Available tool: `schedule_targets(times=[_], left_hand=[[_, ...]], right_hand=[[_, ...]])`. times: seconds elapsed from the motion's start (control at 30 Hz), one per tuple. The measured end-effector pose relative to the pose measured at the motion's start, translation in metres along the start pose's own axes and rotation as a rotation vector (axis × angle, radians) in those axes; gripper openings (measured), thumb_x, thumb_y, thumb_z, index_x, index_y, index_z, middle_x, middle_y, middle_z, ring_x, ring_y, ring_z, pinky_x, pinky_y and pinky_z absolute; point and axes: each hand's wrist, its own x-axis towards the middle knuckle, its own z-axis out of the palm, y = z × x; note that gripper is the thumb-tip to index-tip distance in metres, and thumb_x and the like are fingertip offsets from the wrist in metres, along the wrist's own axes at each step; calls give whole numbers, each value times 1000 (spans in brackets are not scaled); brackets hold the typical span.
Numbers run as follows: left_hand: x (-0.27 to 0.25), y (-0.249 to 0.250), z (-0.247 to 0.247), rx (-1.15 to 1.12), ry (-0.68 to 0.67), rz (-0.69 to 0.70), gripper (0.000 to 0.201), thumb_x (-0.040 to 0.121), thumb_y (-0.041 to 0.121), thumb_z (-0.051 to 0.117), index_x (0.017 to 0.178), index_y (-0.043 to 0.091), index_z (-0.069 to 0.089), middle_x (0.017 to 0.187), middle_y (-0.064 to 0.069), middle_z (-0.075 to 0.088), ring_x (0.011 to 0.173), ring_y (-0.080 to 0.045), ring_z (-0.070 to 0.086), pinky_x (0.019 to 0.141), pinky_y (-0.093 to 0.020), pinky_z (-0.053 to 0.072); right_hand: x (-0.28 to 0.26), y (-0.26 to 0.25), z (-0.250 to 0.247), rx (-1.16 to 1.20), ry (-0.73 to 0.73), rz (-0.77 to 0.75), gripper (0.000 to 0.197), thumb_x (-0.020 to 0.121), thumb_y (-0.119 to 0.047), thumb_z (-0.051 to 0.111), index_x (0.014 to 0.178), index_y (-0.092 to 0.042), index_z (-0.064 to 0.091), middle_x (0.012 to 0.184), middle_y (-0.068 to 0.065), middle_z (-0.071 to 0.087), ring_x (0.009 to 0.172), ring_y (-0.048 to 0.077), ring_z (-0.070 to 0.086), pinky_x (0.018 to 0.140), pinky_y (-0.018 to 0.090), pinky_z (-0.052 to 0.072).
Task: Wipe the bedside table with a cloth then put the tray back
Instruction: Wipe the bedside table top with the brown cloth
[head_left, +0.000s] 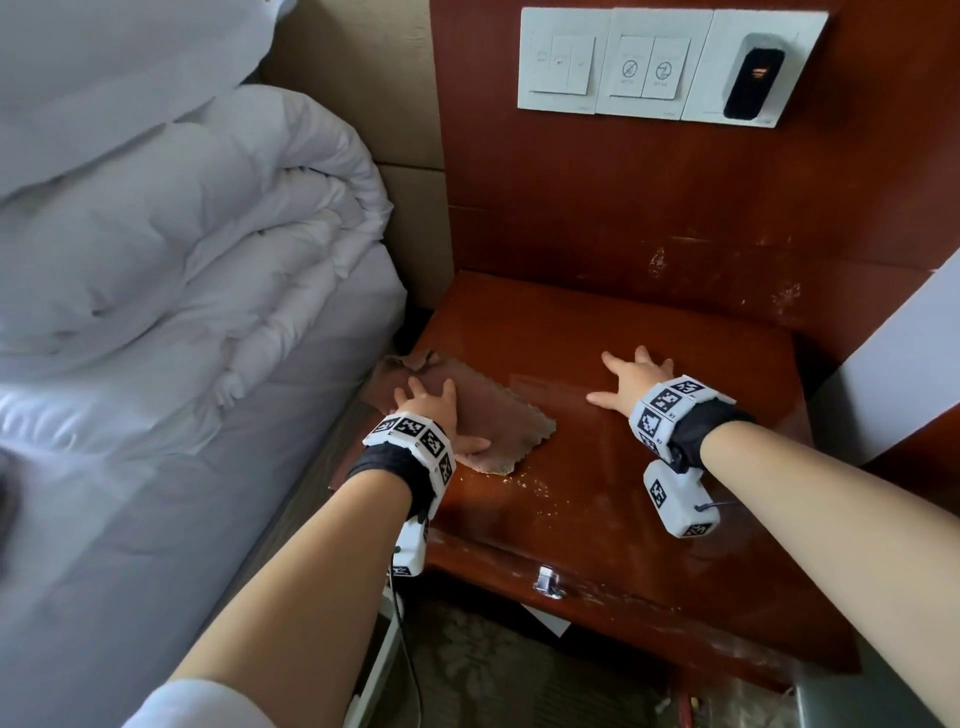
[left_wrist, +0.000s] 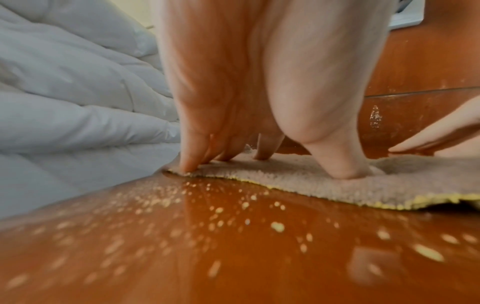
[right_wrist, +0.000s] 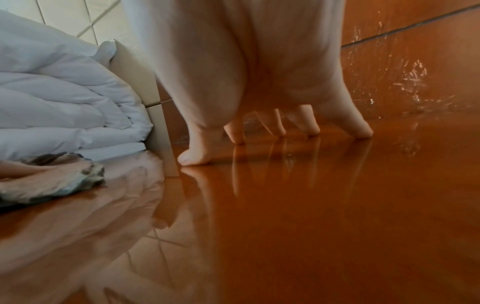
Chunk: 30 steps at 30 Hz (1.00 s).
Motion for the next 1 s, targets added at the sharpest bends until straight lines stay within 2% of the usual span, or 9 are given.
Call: schedule_targets(times=[0.1, 0.23, 0.3, 0.4, 0.5, 0.77, 0.83, 0.9, 1.0], left_hand=[[-12, -5, 5, -6, -1, 3, 104, 80, 61, 58, 153, 21, -4, 157, -24, -7, 145, -44, 2, 116, -53, 23], [-27, -12, 14, -12, 4, 10, 104, 80, 61, 59, 153, 21, -3, 157, -24, -7, 145, -44, 1, 116, -53, 23], [-34, -16, 18, -21, 10, 11, 105, 79, 62, 59, 153, 21, -2, 157, -24, -6, 145, -44, 1, 116, -52, 23], [-45, -21, 25, -26, 26, 19, 104, 79, 62, 60, 153, 22, 0, 157, -24, -4, 144, -43, 5, 115, -52, 25], [-54, -26, 32, -29, 44, 31, 103, 77, 62, 61, 153, 23, 3, 157, -23, 0, 144, -42, 8, 114, -52, 27], [-68, -46, 51, -108, 70, 58, 98, 78, 63, 60, 153, 27, 8, 158, -19, -1, 145, -40, 4, 116, -52, 22], [-70, -56, 51, -132, 105, 98, 95, 77, 61, 61, 152, 29, 12, 158, -17, 7, 145, -36, 12, 116, -49, 25], [-69, -72, 49, -212, 185, 131, 95, 74, 59, 66, 151, 30, 18, 154, -13, 23, 140, -31, 28, 112, -44, 33], [-70, -102, 40, -261, 246, 114, 89, 71, 57, 69, 147, 31, 30, 144, -8, 39, 132, -31, 41, 108, -41, 38]], right_hand=[[-12, -8, 4, -20, 61, -18, 65, 94, -45, 49, 150, -33, 20, 160, 9, 2, 145, 44, -2, 112, 63, 21], [-36, -25, 12, -49, 96, -121, 60, 95, -44, 47, 149, -32, 22, 159, 7, 13, 146, 38, 5, 112, 64, 17], [-48, -33, 17, -38, 93, -228, 62, 95, -45, 48, 149, -32, 23, 157, 6, 22, 146, 34, 14, 113, 60, 21], [-67, -45, 25, -11, 87, -451, 60, 94, -39, 52, 149, -30, 27, 155, 1, 29, 143, 24, 26, 115, 45, 29], [-88, -57, 32, -22, 92, -604, 59, 94, -35, 53, 148, -28, 30, 155, -2, 29, 144, 18, 26, 116, 36, 24], [-119, -91, 53, -50, 33, -675, 56, 94, -32, 54, 147, -25, 34, 155, -2, 29, 144, 17, 23, 117, 33, 20], [-122, -103, 57, -44, 31, -677, 56, 95, -29, 54, 147, -25, 34, 156, -1, 28, 145, 17, 23, 118, 33, 20], [-126, -116, 61, -43, 37, -683, 56, 95, -27, 53, 147, -24, 33, 156, -2, 27, 145, 17, 21, 118, 32, 19], [-128, -135, 66, -40, 59, -700, 55, 96, -26, 52, 147, -23, 33, 157, -2, 24, 146, 18, 19, 118, 30, 16]])
